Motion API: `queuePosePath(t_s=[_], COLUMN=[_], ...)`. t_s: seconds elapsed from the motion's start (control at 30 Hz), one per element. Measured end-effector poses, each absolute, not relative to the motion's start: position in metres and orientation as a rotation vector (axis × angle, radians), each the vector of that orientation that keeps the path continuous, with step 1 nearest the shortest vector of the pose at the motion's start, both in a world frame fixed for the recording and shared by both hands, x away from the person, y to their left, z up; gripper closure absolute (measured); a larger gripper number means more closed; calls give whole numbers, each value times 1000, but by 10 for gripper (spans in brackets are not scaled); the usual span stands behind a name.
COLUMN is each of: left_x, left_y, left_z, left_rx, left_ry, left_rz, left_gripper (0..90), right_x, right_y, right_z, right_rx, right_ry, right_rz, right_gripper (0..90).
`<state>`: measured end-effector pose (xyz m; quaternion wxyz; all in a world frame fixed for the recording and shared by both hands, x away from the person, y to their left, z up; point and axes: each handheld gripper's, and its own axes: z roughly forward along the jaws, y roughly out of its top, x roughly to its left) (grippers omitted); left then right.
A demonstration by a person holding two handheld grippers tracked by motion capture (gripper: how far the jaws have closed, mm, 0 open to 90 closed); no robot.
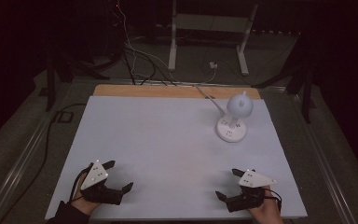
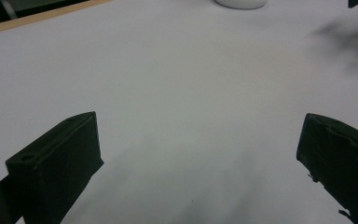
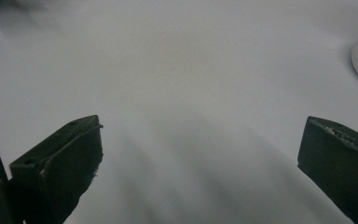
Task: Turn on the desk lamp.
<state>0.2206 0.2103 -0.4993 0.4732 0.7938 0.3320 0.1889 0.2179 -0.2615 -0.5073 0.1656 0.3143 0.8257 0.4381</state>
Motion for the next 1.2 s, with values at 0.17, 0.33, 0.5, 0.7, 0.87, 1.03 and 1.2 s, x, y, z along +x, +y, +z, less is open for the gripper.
queuePosePath(t_s=[0.17, 0.33, 0.5, 0.7, 0.87, 1.03, 1.2], left_x=[221, 220, 221, 220, 221, 221, 221], left_y=[210, 210, 210, 210, 210, 210, 210], left_z=[-499, -499, -500, -500, -500, -500, -499], left_rx=[1944, 1949, 1949, 1951, 1949, 1948, 1946], left_ry=[812, 809, 816, 813, 814, 815, 816], left_rz=[462, 461, 462, 464, 464, 464, 461], left_gripper=[3, 3, 3, 3, 3, 3, 3], right_x=[219, 219, 222, 225, 228, 232, 237], right_y=[-259, -258, -258, -256, -254, -254, -255], right_z=[-504, -501, -496, -489, -484, -482, -475], right_rx=[894, 910, 929, 904, 895, 897, 903], right_ry=[2358, 2366, 2367, 2352, 2341, 2338, 2315], right_rz=[1269, 1305, 1338, 1333, 1341, 1355, 1373], right_gripper=[0, 0, 0, 0, 0, 0, 0])
